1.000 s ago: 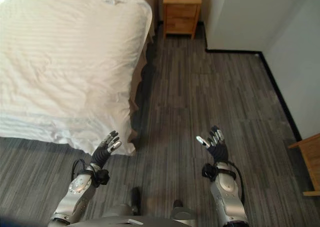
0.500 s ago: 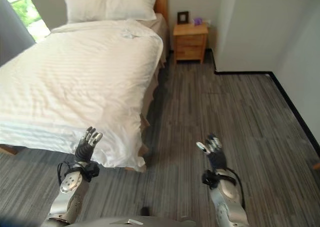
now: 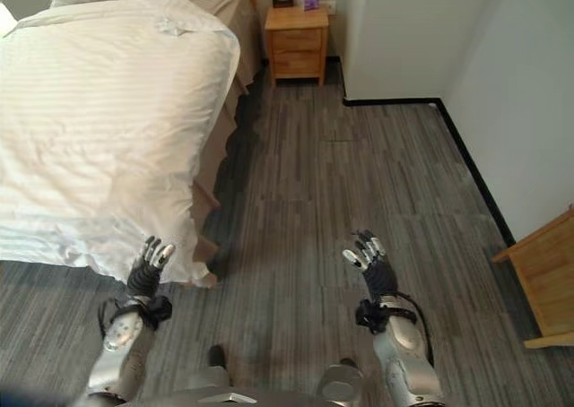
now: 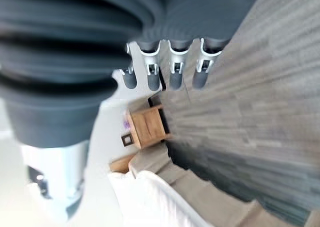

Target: Making the bed.

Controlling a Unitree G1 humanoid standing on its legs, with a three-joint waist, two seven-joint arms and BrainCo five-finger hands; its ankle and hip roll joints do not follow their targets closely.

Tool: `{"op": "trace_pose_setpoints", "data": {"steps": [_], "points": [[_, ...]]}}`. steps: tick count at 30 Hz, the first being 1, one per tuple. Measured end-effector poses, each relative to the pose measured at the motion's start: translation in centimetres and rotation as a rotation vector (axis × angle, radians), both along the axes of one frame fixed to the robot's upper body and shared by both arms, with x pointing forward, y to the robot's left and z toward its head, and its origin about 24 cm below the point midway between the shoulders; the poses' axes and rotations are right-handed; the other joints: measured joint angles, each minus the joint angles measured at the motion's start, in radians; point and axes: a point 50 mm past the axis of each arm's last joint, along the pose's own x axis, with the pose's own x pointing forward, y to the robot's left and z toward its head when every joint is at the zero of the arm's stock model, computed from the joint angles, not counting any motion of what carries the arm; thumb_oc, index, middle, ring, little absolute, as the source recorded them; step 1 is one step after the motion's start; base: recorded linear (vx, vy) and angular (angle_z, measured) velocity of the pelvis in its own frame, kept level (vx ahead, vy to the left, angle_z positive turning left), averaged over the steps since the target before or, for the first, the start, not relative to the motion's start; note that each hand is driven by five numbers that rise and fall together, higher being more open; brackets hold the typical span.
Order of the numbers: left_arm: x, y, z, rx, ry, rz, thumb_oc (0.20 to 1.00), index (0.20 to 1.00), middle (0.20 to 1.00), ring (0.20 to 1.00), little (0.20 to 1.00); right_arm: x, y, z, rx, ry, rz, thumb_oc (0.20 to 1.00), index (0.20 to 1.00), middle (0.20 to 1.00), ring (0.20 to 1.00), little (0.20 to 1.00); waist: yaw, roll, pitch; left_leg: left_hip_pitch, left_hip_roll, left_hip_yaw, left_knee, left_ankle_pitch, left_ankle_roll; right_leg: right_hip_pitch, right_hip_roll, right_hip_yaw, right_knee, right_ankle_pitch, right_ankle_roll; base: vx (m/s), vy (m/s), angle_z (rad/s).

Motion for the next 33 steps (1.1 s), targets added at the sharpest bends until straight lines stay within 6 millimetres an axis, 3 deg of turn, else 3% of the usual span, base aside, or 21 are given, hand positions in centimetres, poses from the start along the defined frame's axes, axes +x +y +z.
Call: {"op": "trace_pose_setpoints", "data": {"steps": [1,2,3,4,7,8,10,15,19,22,23,25,26,27,28,29,31,32,33], "points": [[-0.5,0.3,-0.2,-0.006,0.013,0.007,1.0,1.0,1.0,1.0,1.0,0.1,-0.1,0.0,-0.012,0.0,0.011,1.0,1.0,1.0,1.0,1.0,0.024,-0.037,-0.007,0.017,-0.047,-0.039,0.042,-0.042,-0.049,0.002,0.01,0.019,-0.02,0.01,-0.021,0.02,-0.258,-0.34],[-1.0,0.5,-0.5,-0.01,0.024,0.011,1.0,1.0,1.0,1.0,1.0,0.1,-0.2,0.0,-0.03,0.006,0.036,1.0,1.0,1.0,1.0,1.0,0.029,-0.062,-0.02,0.026,-0.139,-0.123,0.078,-0.119,-0.111,0.012,0.003,0.05,-0.048,0.023,-0.035,0.02,-0.138,-0.53],[-1.1,0.4,-0.5,-0.012,0.025,0.009,1.0,1.0,1.0,1.0,1.0,0.0,-0.3,0.0,-0.031,0.007,0.042,1.0,1.0,1.0,1.0,1.0,0.039,-0.064,-0.028,0.045,-0.199,-0.172,0.08,-0.182,-0.136,0.028,-0.011,0.06,-0.082,0.043,-0.03,0.05,-0.206,-0.22],[-0.8,0.4,-0.1,-0.014,0.0,-0.008,1.0,1.0,1.0,1.0,1.0,-0.5,-1.0,-0.2,-0.04,0.022,0.022,1.0,1.0,1.0,1.0,1.0,0.036,-0.042,-0.034,0.108,-0.242,-0.11,-0.001,-0.201,-0.092,0.081,0.026,0.037,-0.152,0.083,-0.026,0.05,-0.117,0.07],[-0.3,0.6,0.5,0.007,-0.024,-0.041,1.0,1.0,1.0,1.0,1.0,-1.0,-0.6,-0.8,-0.026,0.054,0.029,1.0,1.0,1.0,1.0,1.0,0.026,-0.025,-0.044,0.16,-0.204,-0.066,-0.085,-0.214,-0.086,0.135,0.084,-0.002,-0.225,0.097,-0.036,0.08,-0.039,0.2],[-0.3,0.4,0.4,0.006,-0.021,-0.052,1.0,1.0,1.0,1.0,1.0,-0.9,-0.7,-0.8,-0.02,0.05,0.016,1.0,1.0,1.0,1.0,1.0,0.02,-0.024,-0.044,0.164,-0.218,-0.07,-0.106,-0.228,-0.091,0.138,0.084,-0.004,-0.235,0.105,-0.034,0.03,0.024,0.19],[0.0,0.0,0.6,0.005,-0.027,-0.069,1.0,1.0,1.0,1.0,1.0,-0.8,-0.5,-0.7,-0.009,0.042,0.006,1.0,1.0,1.0,1.0,1.0,0.011,0.005,-0.05,0.172,-0.217,-0.029,-0.14,-0.239,-0.049,0.14,0.091,-0.019,-0.245,0.108,-0.029,0.05,0.06,0.14],[1.2,0.0,2.0,0.02,-0.09,-0.074,1.0,1.0,1.0,1.0,1.0,0.7,0.8,-0.1,0.011,0.004,0.022,1.0,1.0,1.0,1.0,1.0,0.014,0.022,-0.056,0.197,-0.212,-0.024,-0.209,-0.277,-0.034,0.144,0.103,-0.021,-0.286,0.124,-0.005,0.07,0.093,0.02],[1.0,0.5,2.0,0.023,-0.09,-0.05,1.0,1.0,1.0,1.0,1.0,1.3,0.9,0.4,0.008,-0.018,0.027,1.0,1.0,1.0,1.0,1.0,0.025,0.036,-0.053,0.197,-0.22,-0.019,-0.209,-0.342,-0.015,0.143,0.085,-0.024,-0.286,0.132,0.017,0.08,0.135,0.04],[0.8,1.4,1.9,0.033,-0.076,-0.001,1.0,1.0,1.0,1.0,1.0,1.4,0.9,0.5,-0.023,-0.021,0.025,1.0,1.0,1.0,1.0,1.0,0.035,0.037,-0.051,0.195,-0.248,-0.018,-0.209,-0.361,0.001,0.122,0.056,-0.019,-0.248,0.117,0.035,0.11,0.213,0.0],[0.7,1.7,1.9,0.038,-0.073,0.017,1.0,1.0,1.0,1.0,1.0,1.4,1.0,0.5,-0.026,-0.024,0.021,1.0,1.0,1.0,1.0,1.0,0.036,0.037,-0.049,0.195,-0.27,-0.018,-0.209,-0.372,0.013,0.098,0.034,-0.016,-0.2,0.103,0.044,0.03,0.147,-0.04],[0.8,2.4,2.2,0.056,-0.081,0.04,1.0,1.0,1.0,1.0,1.0,1.7,1.2,0.7,-0.023,-0.041,0.009,1.0,1.0,1.0,1.0,1.0,0.035,0.027,-0.031,0.19,-0.312,-0.009,-0.199,-0.373,0.049,-0.014,-0.026,0.008,0.01,0.025,0.065,0.17,0.224,-0.08],[0.8,2.7,2.3,0.066,-0.083,0.047,1.0,1.0,1.0,1.0,1.0,1.7,1.6,0.6,-0.008,-0.038,0.008,1.0,1.0,1.0,1.0,1.0,0.039,0.024,-0.025,0.177,-0.335,0.004,-0.18,-0.387,0.059,-0.05,-0.044,0.018,0.073,0.028,0.073,0.29,0.202,-0.27],[1.1,3.1,2.6,0.075,-0.093,0.06,1.0,1.0,1.0,1.0,1.0,2.3,2.1,1.0,-0.003,-0.061,0.018,1.0,1.0,1.0,1.0,1.0,0.041,0.018,0.016,0.173,-0.34,0.019,-0.137,-0.413,0.085,-0.121,-0.071,0.029,0.224,0.033,0.081,0.29,0.077,-0.52],[1.1,3.3,2.4,0.08,-0.081,0.072,1.0,1.0,1.0,1.0,1.0,2.3,2.4,0.9,-0.006,-0.059,0.038,1.0,1.0,1.0,1.0,1.0,0.035,0.026,0.052,0.203,-0.331,0.03,-0.134,-0.435,0.085,-0.253,-0.096,0.014,0.44,0.037,0.105,0.37,0.021,-0.27],[1.1,3.4,2.5,0.087,-0.083,0.073,1.0,1.0,1.0,1.0,1.0,1.7,2.6,0.5,-0.015,-0.039,0.049,1.0,1.0,1.0,1.0,1.0,0.02,0.025,0.054,0.208,-0.325,0.022,-0.133,-0.441,0.094,-0.299,-0.081,-0.002,0.438,0.038,0.107,0.48,-0.032,-0.03],[1.2,3.9,2.8,0.11,-0.089,0.068,1.0,1.0,1.0,1.0,1.0,1.2,2.2,0.2,-0.025,-0.026,0.042,1.0,1.0,1.0,1.0,1.0,-0.003,0.001,0.058,0.192,-0.314,-0.009,-0.135,-0.453,0.079,-0.344,0.028,0.026,0.227,0.035,0.096,0.65,-0.116,0.51],[1.5,4.2,3.1,0.124,-0.098,0.062,1.0,1.0,1.0,1.0,1.0,0.8,2.3,-0.1,-0.013,-0.016,0.037,1.0,1.0,1.0,1.0,1.0,-0.027,-0.038,0.049,0.194,-0.325,-0.041,-0.147,-0.474,0.055,-0.322,0.066,0.052,0.048,0.045,0.079,0.84,-0.184,1.11],[2.0,4.6,3.3,0.14,-0.1,0.061,1.0,1.0,1.0,1.0,1.0,0.7,2.4,-0.1,0.005,-0.024,0.021,1.0,1.0,1.0,1.0,1.0,-0.046,-0.083,0.059,0.16,-0.346,-0.049,-0.048,-0.512,0.064,-0.288,0.053,0.071,-0.089,0.086,0.06,1.01,-0.238,0.87]]}}
